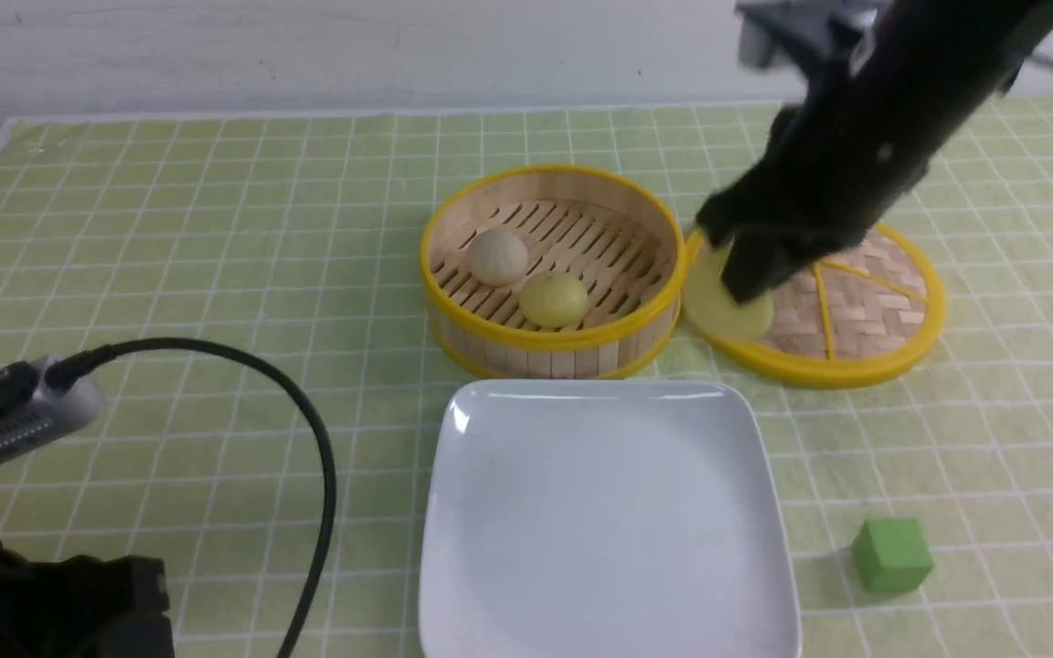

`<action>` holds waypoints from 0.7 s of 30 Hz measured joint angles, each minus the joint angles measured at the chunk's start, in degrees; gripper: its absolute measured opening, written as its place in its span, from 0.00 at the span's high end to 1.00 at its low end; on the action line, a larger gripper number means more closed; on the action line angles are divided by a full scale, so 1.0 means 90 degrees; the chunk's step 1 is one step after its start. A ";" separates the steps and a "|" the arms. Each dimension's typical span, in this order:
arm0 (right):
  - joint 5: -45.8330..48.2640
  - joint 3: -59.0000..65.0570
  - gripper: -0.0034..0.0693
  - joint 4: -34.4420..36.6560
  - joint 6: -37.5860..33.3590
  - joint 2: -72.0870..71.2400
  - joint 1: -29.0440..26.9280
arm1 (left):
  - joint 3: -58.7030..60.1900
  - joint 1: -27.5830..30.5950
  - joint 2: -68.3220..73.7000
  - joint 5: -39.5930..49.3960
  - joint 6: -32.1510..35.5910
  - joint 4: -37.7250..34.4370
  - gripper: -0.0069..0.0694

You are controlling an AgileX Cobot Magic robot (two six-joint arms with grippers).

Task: Put the steamed buns into the plate on the green tablecloth.
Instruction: 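Move the steamed bun from the bamboo steamer onto the white plate with the right gripper, then reach into the bamboo steamer and grasp a bun with the left gripper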

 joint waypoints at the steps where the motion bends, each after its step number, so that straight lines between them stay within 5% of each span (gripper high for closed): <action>1: -0.0431 0.0444 0.91 0.0045 0.0000 0.0060 0.0127 | 0.0000 0.0000 0.0000 -0.0005 0.0000 0.0000 0.54; 3: -0.0977 0.0839 0.88 0.0068 0.0000 0.0145 0.0275 | 0.0000 0.0000 0.0000 -0.0005 0.0000 0.0000 0.54; 7: -0.2476 0.1683 0.58 0.0032 0.0026 0.0491 0.0472 | -0.0007 0.0000 0.0000 -0.0057 0.0000 0.0000 0.54; 11: -0.1984 0.1414 0.28 -0.0068 0.0163 0.0435 0.0392 | -0.0007 0.0000 0.0000 -0.0084 0.0000 -0.0012 0.54; 13: -0.1215 0.1140 0.26 -0.0192 0.0165 0.0214 0.0319 | -0.0007 0.0000 0.0000 -0.0099 0.0000 -0.0019 0.54; 15: -0.0775 0.0959 0.31 -0.0297 0.0165 -0.0024 0.0254 | -0.0007 0.0000 0.0000 -0.0135 0.0000 -0.0019 0.54; 18: 0.0529 0.0832 0.75 -0.0762 0.0190 -0.1059 0.0061 | -0.0055 0.0000 0.0148 -0.0398 0.0000 -0.0040 0.60; 21: 0.0750 0.1431 0.95 -0.1010 0.0374 -0.2139 -0.0064 | -0.0371 0.0000 0.0626 -0.0432 0.0125 -0.0045 0.75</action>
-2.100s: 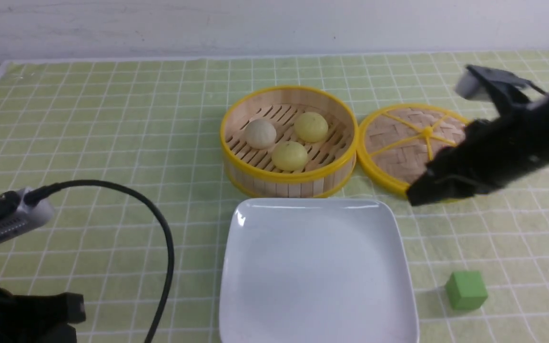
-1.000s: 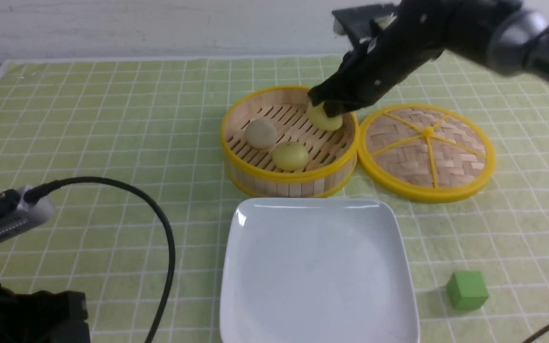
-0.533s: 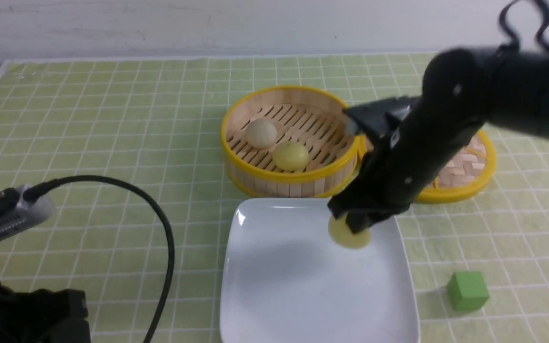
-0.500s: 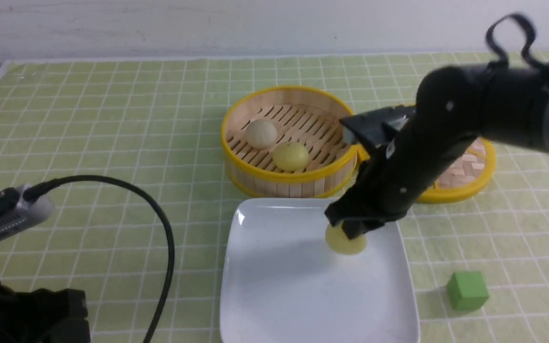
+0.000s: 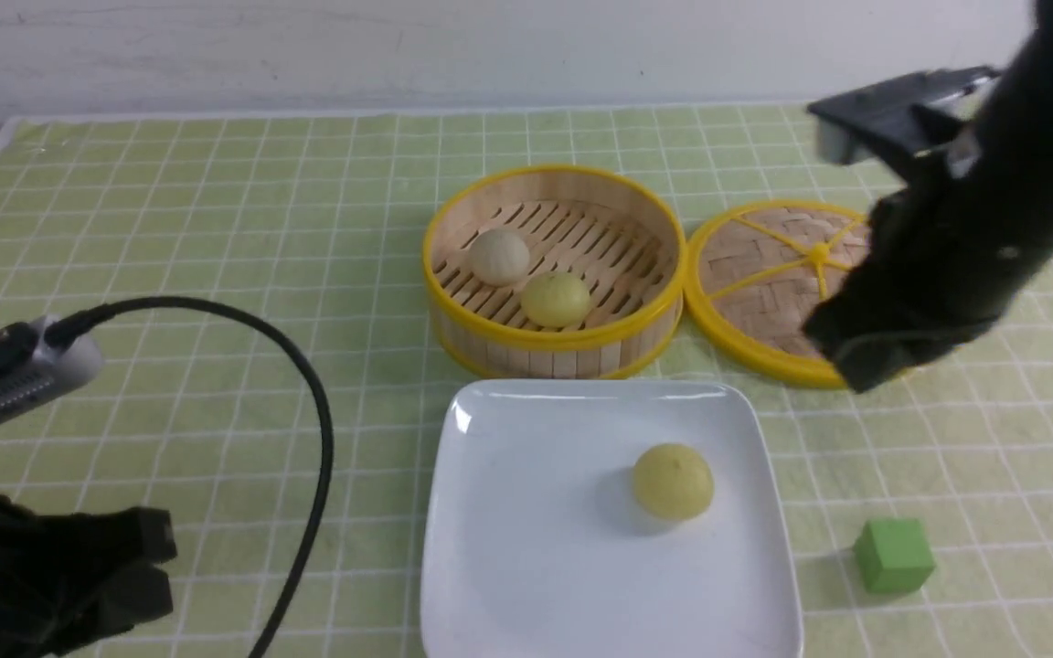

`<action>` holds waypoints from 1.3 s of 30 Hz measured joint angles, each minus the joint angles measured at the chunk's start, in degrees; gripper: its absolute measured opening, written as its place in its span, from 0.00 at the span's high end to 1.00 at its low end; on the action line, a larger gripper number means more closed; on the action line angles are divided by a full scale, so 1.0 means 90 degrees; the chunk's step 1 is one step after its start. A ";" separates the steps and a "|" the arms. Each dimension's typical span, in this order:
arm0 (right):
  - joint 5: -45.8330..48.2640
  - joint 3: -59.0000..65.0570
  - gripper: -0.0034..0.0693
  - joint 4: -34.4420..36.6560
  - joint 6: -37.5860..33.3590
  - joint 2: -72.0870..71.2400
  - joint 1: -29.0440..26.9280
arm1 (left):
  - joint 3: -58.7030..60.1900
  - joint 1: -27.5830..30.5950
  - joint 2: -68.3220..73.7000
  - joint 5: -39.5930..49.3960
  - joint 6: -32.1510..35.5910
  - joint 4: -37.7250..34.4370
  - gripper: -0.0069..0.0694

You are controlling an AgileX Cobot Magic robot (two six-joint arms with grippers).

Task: Put the steamed buns into the plate on the green tablecloth.
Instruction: 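Reach into the bamboo steamer and grasp a bun with the left gripper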

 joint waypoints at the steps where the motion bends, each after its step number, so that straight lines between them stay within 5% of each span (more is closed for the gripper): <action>1: 0.0029 0.0330 0.97 -0.0025 0.0089 -0.0387 -0.0021 | -0.0140 0.0000 0.0179 0.0061 0.0107 -0.0013 0.80; 4: 0.0048 0.1345 0.97 -0.0063 0.0321 -0.1421 -0.0037 | -0.0725 0.0000 0.0898 0.0266 0.0586 -0.0237 0.90; 9: -0.0715 0.3163 0.97 -0.0146 0.0446 -0.3260 -0.0037 | -0.1956 -0.0210 0.2178 0.0514 0.1219 -0.0884 0.89; 16: -0.1690 0.4390 0.97 -0.0408 0.0461 -0.4790 -0.0037 | -0.4328 -0.1434 0.4499 0.0528 0.1071 -0.0809 0.63; 20: -0.1764 0.4573 0.96 -0.0594 0.0466 -0.5103 -0.0037 | -0.6294 -0.2104 0.6001 0.0661 0.0922 -0.0358 0.40; 24: -0.1781 0.4586 0.96 -0.0619 0.0479 -0.5110 -0.0037 | -0.7875 -0.2466 0.7176 0.0946 0.0890 0.0186 0.31; 31: -0.2054 0.4586 0.95 -0.0637 0.0481 -0.5110 -0.0037 | -0.9117 -0.2752 0.8244 0.1155 0.0377 0.1307 0.30; 39: -0.2101 0.4586 0.95 -0.0637 0.0481 -0.5110 -0.0037 | -0.9170 -0.2766 0.8740 0.0702 -0.0125 0.1618 0.33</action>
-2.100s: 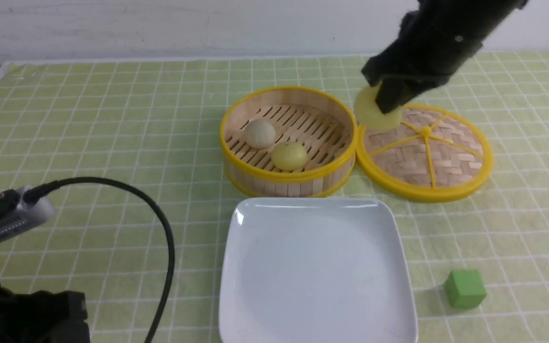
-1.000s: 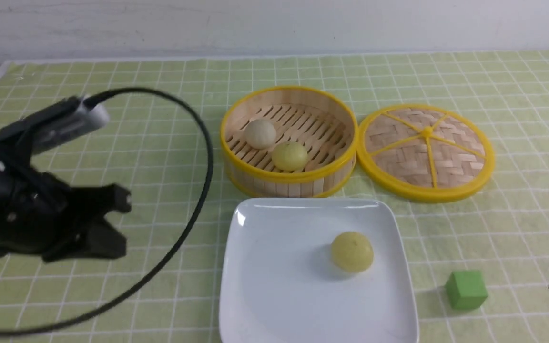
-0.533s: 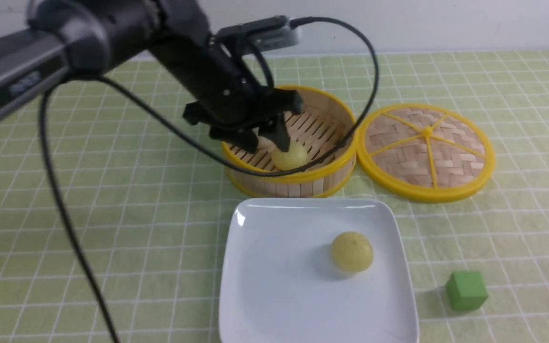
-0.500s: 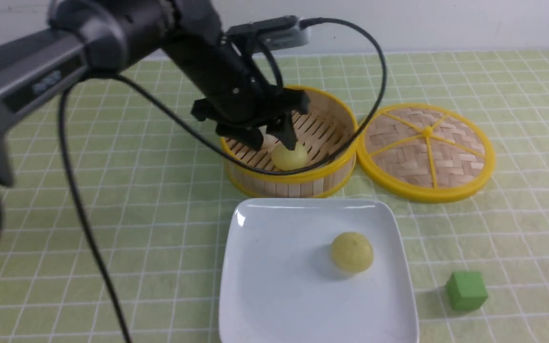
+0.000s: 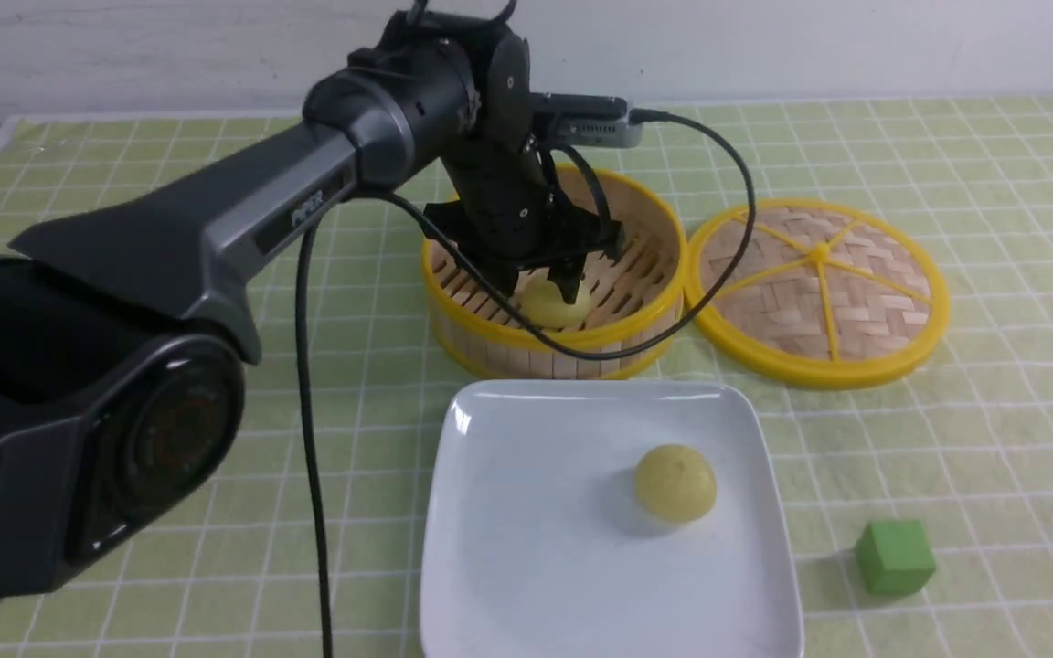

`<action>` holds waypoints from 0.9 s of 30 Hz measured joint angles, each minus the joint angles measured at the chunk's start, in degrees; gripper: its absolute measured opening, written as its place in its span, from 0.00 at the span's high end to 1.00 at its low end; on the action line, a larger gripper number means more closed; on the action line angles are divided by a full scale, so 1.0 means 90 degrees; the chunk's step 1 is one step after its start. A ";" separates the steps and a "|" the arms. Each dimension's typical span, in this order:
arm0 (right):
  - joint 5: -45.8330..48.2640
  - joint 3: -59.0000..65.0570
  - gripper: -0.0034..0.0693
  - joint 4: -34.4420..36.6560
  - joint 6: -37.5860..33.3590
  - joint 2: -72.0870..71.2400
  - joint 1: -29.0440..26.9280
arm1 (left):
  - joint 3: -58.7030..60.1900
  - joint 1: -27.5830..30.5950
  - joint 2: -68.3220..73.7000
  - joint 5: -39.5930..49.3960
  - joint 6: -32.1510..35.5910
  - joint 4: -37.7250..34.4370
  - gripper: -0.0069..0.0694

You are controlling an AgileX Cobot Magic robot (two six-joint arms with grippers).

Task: Put the steamed buns into the plate on the green tablecloth.
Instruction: 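Reach into the bamboo steamer and grasp a bun with the left gripper, then carry the bun from the bamboo steamer to the plate with the left gripper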

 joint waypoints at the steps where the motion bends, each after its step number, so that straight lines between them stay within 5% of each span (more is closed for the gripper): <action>1: -0.0005 0.0000 0.94 0.0000 0.0000 0.0000 0.0000 | -0.0005 0.0000 0.0074 -0.0053 -0.0100 0.0000 0.36; 7: -0.0031 0.0075 0.94 0.0000 0.0000 0.0000 0.0000 | -0.0022 -0.0007 0.0041 0.0123 -0.0504 -0.0019 0.83; 18: -0.0048 0.0280 0.92 0.0000 0.0000 -0.0020 0.0000 | 0.0313 0.0004 -0.2592 0.1482 -0.0318 0.0209 0.88; 21: -0.0048 0.0280 0.91 0.0047 0.0005 -0.0034 0.0000 | 0.1512 -0.0129 -0.3336 0.1553 -0.0193 -0.0191 0.88; 27: -0.0050 0.0280 0.89 0.0084 0.0005 -0.0034 0.0000 | 0.3923 -0.0672 -0.3034 0.0086 -0.0285 -0.0524 0.86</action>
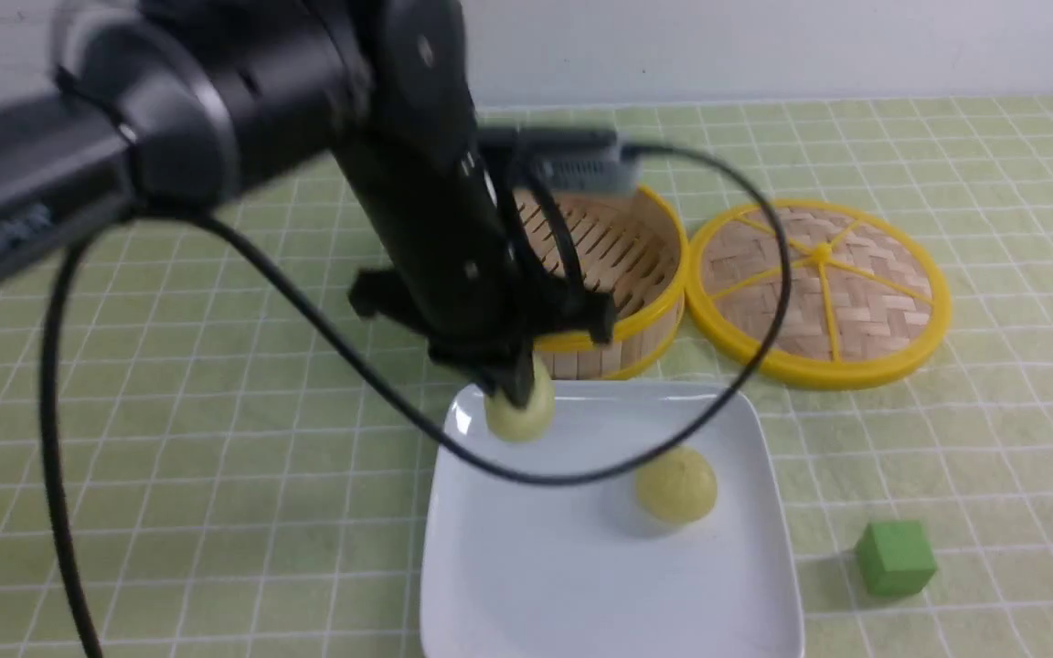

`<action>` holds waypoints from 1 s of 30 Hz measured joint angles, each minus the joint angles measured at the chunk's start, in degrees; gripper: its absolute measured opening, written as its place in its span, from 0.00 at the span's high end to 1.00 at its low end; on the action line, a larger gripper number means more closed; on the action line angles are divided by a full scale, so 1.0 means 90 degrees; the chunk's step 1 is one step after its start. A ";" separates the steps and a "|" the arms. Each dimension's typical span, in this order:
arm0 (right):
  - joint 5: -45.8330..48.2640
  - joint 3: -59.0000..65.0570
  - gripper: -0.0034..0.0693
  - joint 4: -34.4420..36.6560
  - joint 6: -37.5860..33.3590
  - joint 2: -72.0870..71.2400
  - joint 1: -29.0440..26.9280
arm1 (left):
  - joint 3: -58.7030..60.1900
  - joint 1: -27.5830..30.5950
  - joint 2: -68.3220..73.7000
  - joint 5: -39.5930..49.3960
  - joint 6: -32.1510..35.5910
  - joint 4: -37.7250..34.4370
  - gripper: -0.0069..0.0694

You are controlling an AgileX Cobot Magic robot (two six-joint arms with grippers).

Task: Put the steamed buns into the plate on the green tablecloth.
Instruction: 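Carry the bun from the bamboo steamer to the plate with the left gripper, then reach into the bamboo steamer and grasp a bun with the left gripper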

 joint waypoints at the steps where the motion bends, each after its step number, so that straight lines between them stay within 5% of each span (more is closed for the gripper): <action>1: 0.0000 0.0000 0.89 0.0008 0.0000 0.0000 0.0000 | 0.0221 -0.0033 0.0101 -0.0309 -0.0076 -0.0035 0.85; 6: 0.0000 0.0000 0.89 0.0061 0.0000 0.0000 0.0000 | 0.0470 -0.0034 0.0501 -0.1045 -0.0351 -0.0027 0.70; 13: 0.0000 0.0000 0.88 0.0061 0.0000 0.0000 0.0000 | 0.0278 0.0000 0.0542 -0.1398 -0.0387 0.0229 0.30; 17: 0.0000 0.0000 0.87 0.0061 0.0000 0.0000 0.0000 | -0.0509 0.0058 0.0453 -0.1249 -0.0679 0.0757 0.22; 19: -0.0006 0.0007 0.87 0.0061 0.0000 0.0000 0.0000 | -0.1088 0.0139 0.0475 -0.0971 -0.1098 0.0953 0.28; 23: -0.0032 0.0007 0.86 0.0055 0.0000 0.0000 0.0000 | -0.2127 0.0454 0.0695 -0.0353 -0.1393 0.1018 0.56; 24: -0.0044 0.0007 0.86 0.0055 0.0000 0.0000 0.0000 | -0.2663 0.0669 0.0947 -0.0063 -0.1317 0.0930 0.72; 26: -0.0051 0.0007 0.85 0.0055 0.0000 0.0000 0.0000 | -0.3466 0.1002 0.1408 0.0302 -0.1071 0.0690 0.86; 30: -0.0087 0.0007 0.84 0.0055 0.0000 0.0000 0.0000 | -0.4503 0.1321 0.2236 0.0607 -0.0846 0.0512 0.84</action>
